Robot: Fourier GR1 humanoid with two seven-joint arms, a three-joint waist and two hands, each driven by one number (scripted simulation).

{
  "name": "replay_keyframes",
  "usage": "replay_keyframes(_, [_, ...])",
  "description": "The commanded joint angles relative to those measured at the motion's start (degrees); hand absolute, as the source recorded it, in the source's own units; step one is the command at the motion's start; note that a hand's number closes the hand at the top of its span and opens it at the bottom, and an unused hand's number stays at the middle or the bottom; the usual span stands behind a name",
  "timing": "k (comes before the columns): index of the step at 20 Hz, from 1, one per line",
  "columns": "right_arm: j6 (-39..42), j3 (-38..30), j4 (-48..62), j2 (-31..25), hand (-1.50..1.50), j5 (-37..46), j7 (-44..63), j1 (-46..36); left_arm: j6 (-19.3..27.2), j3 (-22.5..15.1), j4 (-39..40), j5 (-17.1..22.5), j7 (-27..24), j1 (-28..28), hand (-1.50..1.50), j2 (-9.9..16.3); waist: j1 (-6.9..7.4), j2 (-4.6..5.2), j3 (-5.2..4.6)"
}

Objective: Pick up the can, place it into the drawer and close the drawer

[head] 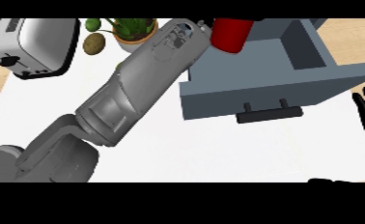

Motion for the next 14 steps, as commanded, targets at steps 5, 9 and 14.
replay_keyframes(5, [-1.62,0.45,2.94,-0.12,-1.5,1.62,-0.28,-4.59,0.34,-3.54,3.08,1.18,-3.74,0.62,1.5,0.0,-0.12,0.53,0.0])
replay_keyframes(9, [0.04,0.97,0.34,-0.63,-1.5,0.29,0.51,-2.76,4.57,-5.06,2.86,2.68,-2.16,1.12,-1.5,0.0,-1.9,0.37,0.03])
replay_keyframes(14, [-0.29,0.63,1.47,-1.24,-1.5,1.28,1.01,-3.22,6.73,-6.44,2.62,3.84,-3.7,2.69,-1.5,0.0,-1.36,0.4,0.01])
